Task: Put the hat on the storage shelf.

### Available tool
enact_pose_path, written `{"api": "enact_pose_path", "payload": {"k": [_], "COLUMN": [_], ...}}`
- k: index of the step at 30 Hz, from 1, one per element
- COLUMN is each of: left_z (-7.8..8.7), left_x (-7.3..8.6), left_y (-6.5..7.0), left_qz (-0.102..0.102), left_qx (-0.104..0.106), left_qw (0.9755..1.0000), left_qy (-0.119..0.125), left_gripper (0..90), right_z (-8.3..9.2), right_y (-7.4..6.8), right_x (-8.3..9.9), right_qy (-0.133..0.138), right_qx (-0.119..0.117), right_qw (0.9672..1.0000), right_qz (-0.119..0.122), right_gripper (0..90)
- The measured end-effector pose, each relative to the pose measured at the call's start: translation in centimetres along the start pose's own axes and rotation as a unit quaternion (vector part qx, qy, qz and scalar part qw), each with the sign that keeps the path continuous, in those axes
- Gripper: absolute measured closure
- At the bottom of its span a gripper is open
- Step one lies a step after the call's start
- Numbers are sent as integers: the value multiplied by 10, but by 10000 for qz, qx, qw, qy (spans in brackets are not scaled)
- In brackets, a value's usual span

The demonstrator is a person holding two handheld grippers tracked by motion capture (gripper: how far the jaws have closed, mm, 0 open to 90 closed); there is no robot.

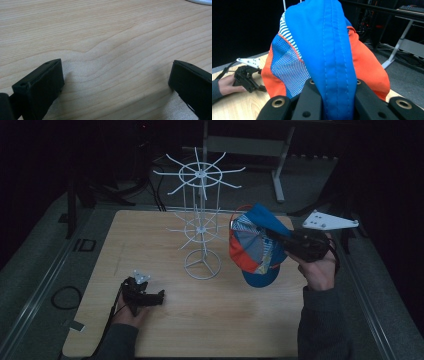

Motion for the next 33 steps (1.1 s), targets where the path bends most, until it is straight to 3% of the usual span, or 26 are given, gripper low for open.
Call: {"api": "enact_pose_path", "payload": {"k": [33], "left_z": [0], "left_x": [0], "left_y": [0], "left_qz": [0], "left_qx": [0], "left_qw": [10000], "left_qy": [0], "left_gripper": [0], "right_z": [9], "right_y": [6], "right_x": [-18], "right_qy": [448], "right_qx": [-163], "right_qw": [9983], "right_qz": [-322], "right_gripper": [875]}}
Point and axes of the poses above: each handheld gripper's, and its own axes: z roughly backward along the jaws, x roughly out of its underside, y roughly to its right, the point moved 9 cm from there along -z, roughly forward along the jaws, and after that the axes turned 9 degrees about x, right-handed, at the moved point
